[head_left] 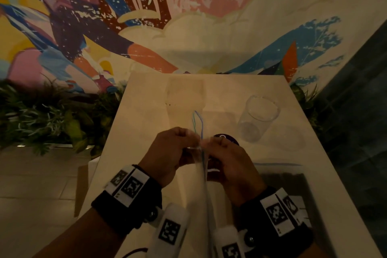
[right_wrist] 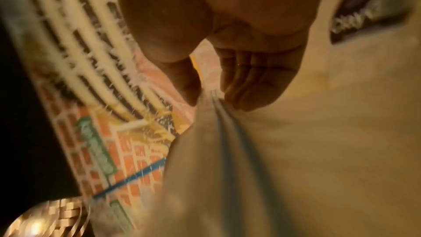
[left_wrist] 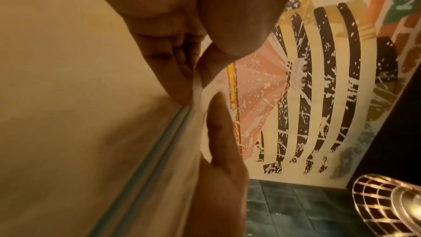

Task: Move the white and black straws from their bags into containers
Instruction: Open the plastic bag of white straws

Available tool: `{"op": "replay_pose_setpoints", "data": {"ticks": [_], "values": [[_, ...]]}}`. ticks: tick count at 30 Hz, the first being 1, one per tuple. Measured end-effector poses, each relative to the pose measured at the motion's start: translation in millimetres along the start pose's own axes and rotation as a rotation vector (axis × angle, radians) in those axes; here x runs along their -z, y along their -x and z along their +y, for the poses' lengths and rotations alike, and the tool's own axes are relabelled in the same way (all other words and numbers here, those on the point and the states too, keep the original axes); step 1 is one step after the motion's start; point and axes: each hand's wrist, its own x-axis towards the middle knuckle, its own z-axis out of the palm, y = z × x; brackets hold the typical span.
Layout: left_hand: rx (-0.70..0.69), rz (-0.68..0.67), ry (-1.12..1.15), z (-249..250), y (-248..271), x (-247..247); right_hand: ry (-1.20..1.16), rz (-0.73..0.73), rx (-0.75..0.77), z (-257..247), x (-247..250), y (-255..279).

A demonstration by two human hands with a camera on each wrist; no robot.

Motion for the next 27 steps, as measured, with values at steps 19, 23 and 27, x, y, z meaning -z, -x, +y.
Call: {"op": "replay_pose_setpoints", "data": {"ticks": [19, 23, 27], "values": [[0.088, -0.031, 0.078, -4.8, 10.5, 6.7, 0.208, 0.019, 0.062, -3.7, -1.4, 21.7], [0.062, -0.121, -0.204, -6.8, 19.8, 4.9, 0.158, 0.055, 0.122, -1.3, 0.4, 21.8], [0.096, -0.055, 0.095, -5.0, 23.7, 14.3, 0.035, 0.194, 0.079, -0.6, 11.6, 20.1]]}}
